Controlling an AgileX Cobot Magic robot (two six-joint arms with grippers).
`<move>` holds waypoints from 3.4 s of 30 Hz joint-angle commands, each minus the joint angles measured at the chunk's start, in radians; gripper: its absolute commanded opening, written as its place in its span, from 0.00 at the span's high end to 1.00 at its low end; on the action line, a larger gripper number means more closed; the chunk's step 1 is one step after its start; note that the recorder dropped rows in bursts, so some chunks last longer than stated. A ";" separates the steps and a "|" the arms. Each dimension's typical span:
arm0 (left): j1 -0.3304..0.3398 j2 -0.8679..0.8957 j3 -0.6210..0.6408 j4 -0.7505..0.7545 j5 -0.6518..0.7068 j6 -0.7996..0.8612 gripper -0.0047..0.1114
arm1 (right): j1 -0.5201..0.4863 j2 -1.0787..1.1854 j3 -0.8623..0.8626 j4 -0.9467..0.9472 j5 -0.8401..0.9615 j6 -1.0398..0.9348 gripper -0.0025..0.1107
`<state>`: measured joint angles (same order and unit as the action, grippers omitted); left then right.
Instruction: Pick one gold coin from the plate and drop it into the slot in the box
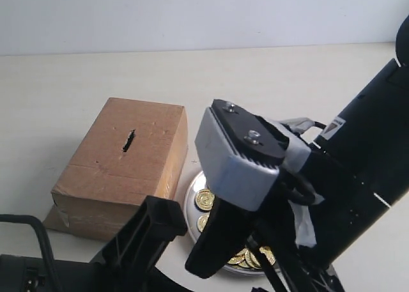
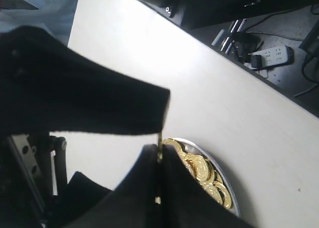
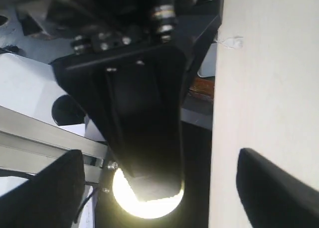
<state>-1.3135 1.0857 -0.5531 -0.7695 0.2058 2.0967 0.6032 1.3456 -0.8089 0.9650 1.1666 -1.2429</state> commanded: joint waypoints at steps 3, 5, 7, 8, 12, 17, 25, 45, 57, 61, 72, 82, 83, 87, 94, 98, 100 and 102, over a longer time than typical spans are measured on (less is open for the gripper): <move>-0.002 0.005 -0.004 -0.025 -0.006 -0.032 0.96 | -0.017 -0.081 -0.072 -0.310 -0.095 0.259 0.29; 0.015 0.005 -0.004 -0.025 -0.028 -0.066 0.96 | -0.041 -0.140 -0.083 -0.421 -0.147 0.343 0.29; 0.084 0.005 -0.004 -0.025 -0.093 -0.146 0.96 | -0.075 -0.250 -0.083 -0.605 -0.210 0.509 0.29; 0.112 0.005 -0.004 -0.025 -0.118 -0.169 0.96 | -0.076 -0.285 -0.083 -0.663 -0.223 0.590 0.29; 0.307 0.007 -0.008 -0.069 -0.166 -0.309 0.96 | -0.076 -0.490 -0.083 -0.831 -0.198 0.822 0.29; 0.523 0.024 -0.088 -0.330 -0.214 -0.564 0.96 | -0.076 -0.687 -0.031 -0.824 -0.143 1.103 0.29; 0.814 0.316 -0.460 0.498 0.490 -1.808 0.96 | -0.076 -0.930 0.213 -0.878 0.005 1.113 0.29; 0.812 0.519 -0.532 0.500 0.612 -2.046 0.96 | -0.076 -0.974 0.244 -0.882 -0.017 1.113 0.29; 0.736 0.551 -0.550 0.603 0.532 -2.143 0.96 | -0.076 -0.974 0.244 -0.888 -0.016 1.113 0.29; 0.736 0.551 -0.550 0.655 0.527 -2.199 0.96 | -0.076 -0.974 0.244 -0.888 -0.016 1.113 0.29; 0.736 0.551 -0.550 0.667 0.524 -2.209 0.96 | -0.076 -0.974 0.244 -0.888 -0.016 1.113 0.29; 0.736 0.574 -0.550 0.669 0.545 -2.194 0.94 | -0.076 -0.974 0.244 -0.888 -0.016 1.113 0.29; 0.736 0.579 -0.550 0.669 0.548 -2.188 0.92 | -0.076 -0.974 0.244 -0.888 -0.016 1.113 0.29; 0.736 0.591 -0.550 0.669 0.553 -2.184 0.81 | -0.076 -0.974 0.244 -0.888 -0.016 1.113 0.29; 0.736 0.595 -0.550 0.669 0.553 -2.176 0.75 | -0.076 -0.974 0.244 -0.888 -0.016 1.111 0.29; 0.736 0.595 -0.550 0.669 0.553 -2.176 0.64 | -0.076 -0.974 0.244 -0.888 -0.016 1.111 0.29; 0.736 0.584 -0.552 0.669 0.555 -2.164 0.55 | -0.076 -0.974 0.244 -0.888 -0.014 1.111 0.29; 0.736 0.561 -0.553 0.669 0.555 -2.132 0.47 | -0.076 -0.974 0.244 -0.888 -0.014 1.111 0.29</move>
<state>-0.5725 1.6746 -1.0968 -0.1068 0.7544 -0.0684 0.5317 0.3784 -0.5693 0.0815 1.1613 -0.1277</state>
